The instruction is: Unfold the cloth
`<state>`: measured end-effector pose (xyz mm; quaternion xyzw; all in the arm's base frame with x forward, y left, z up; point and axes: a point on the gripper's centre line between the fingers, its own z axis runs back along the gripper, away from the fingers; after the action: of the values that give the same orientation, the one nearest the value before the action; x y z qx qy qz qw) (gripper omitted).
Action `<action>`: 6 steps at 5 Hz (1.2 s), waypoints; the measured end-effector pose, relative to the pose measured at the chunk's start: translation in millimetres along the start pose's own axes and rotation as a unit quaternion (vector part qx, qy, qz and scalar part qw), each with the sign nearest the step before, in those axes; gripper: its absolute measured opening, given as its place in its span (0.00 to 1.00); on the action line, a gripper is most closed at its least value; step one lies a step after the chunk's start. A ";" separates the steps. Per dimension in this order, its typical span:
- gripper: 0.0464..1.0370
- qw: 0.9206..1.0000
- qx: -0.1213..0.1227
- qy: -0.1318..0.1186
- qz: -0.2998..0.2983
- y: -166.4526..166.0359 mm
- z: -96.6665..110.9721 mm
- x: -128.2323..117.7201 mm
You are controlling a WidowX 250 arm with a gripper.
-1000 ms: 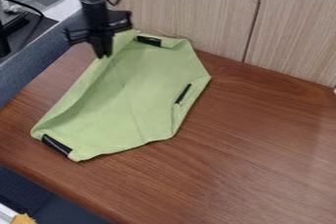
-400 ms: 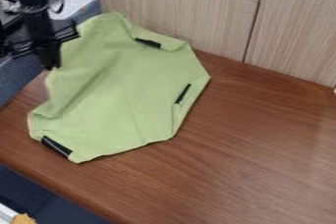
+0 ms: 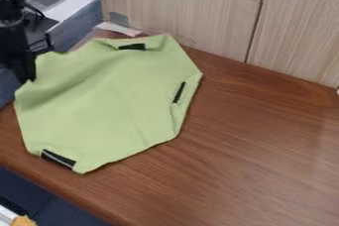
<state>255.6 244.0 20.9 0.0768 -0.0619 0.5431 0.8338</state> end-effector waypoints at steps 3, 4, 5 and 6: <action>0.74 0.999 0.037 -0.005 -0.004 -0.9 -0.4 1.4; 0.96 0.999 0.039 -0.006 -0.009 -2.9 0.1 0.3; 0.97 0.999 0.037 -0.010 -0.028 -13.4 2.7 -3.6; 0.96 0.998 0.010 -0.043 -0.045 -30.3 30.4 -1.1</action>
<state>282.2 225.0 48.6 0.1115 -0.0888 0.5018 0.8532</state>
